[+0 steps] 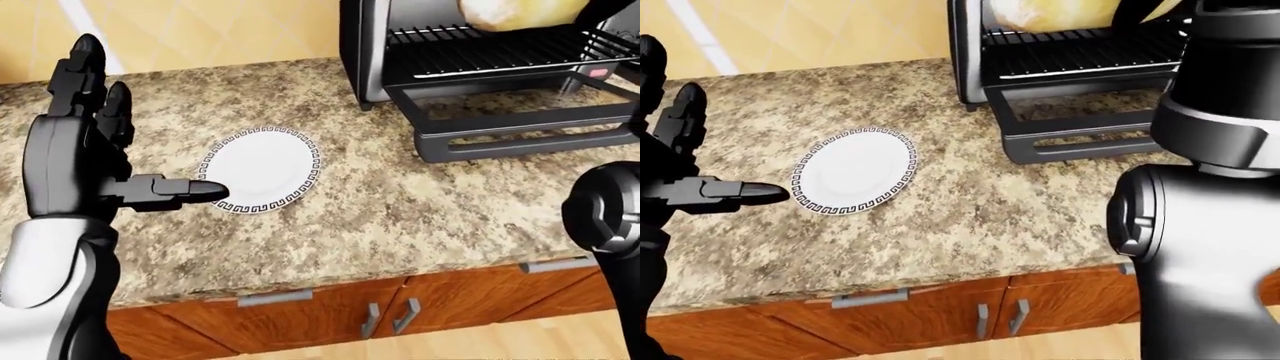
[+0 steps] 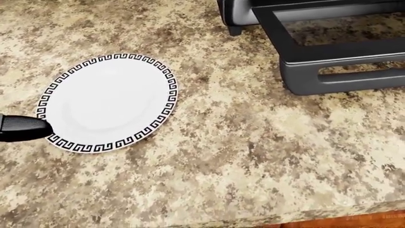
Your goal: Place the baguette on the rack of the toaster oven.
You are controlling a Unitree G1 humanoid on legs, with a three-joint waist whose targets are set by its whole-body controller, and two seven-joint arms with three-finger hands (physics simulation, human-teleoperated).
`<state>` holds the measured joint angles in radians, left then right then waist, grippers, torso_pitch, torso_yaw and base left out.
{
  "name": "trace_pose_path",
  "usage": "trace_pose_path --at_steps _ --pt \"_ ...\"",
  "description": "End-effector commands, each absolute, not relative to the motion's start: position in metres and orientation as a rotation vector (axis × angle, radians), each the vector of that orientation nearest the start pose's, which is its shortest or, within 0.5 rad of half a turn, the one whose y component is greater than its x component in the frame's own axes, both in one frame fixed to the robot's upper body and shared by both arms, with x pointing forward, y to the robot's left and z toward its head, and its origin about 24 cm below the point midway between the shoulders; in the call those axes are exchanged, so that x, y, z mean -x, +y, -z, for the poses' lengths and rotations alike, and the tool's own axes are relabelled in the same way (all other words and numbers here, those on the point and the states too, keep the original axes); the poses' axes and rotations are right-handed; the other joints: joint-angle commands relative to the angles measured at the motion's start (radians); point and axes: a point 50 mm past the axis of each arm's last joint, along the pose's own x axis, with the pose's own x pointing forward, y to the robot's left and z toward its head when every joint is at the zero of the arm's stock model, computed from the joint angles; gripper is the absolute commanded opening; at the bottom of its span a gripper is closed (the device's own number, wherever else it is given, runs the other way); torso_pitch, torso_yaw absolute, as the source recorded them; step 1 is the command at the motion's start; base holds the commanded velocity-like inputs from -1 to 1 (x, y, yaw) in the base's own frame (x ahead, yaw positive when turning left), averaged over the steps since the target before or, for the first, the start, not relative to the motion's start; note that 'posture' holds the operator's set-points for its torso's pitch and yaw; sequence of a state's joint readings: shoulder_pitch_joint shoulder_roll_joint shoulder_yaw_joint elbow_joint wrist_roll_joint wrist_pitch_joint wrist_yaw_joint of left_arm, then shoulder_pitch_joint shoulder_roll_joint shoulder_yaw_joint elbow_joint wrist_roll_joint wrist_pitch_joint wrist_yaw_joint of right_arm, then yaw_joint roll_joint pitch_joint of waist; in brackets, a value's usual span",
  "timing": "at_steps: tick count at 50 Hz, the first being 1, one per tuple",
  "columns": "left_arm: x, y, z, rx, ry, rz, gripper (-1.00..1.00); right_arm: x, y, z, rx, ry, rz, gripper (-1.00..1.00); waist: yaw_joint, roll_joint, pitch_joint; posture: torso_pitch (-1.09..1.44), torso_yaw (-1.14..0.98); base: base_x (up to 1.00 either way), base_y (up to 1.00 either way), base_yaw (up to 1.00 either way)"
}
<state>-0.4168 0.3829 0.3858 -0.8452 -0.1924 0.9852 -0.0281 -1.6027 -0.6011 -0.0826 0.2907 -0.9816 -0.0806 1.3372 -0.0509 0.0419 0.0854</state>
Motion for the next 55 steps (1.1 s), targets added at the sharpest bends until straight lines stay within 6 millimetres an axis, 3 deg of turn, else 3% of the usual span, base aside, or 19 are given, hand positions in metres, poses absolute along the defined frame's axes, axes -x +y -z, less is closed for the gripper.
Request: trace_pose_path --at_steps 1,27,41,55 --pt "-0.224 0.217 -0.266 -0.212 -0.411 -0.157 1.0 -0.276 -0.161 -0.477 1.689 -0.299 -0.146 -1.0 -0.003 0.0 -0.027 0.0 -0.06 0.0 0.0 0.0" --pt "-0.221 0.218 -0.266 -0.213 -0.408 -0.162 1.0 -0.307 -0.171 -0.475 1.716 -0.266 -0.129 -1.0 -0.098 0.014 -0.034 0.0 -0.19 0.0 0.0 0.0" --pt "-0.219 0.222 -0.265 -0.184 -0.41 -0.18 1.0 -0.328 -0.176 -0.463 1.716 -0.284 -0.107 -1.0 -0.161 0.011 -0.038 0.0 -0.22 0.0 0.0 0.0" --pt "-0.219 0.222 -0.262 -0.175 -0.41 -0.178 1.0 -0.348 -0.184 -0.448 1.722 -0.312 -0.073 -1.0 -0.196 0.004 -0.046 0.0 -0.22 0.0 0.0 0.0"
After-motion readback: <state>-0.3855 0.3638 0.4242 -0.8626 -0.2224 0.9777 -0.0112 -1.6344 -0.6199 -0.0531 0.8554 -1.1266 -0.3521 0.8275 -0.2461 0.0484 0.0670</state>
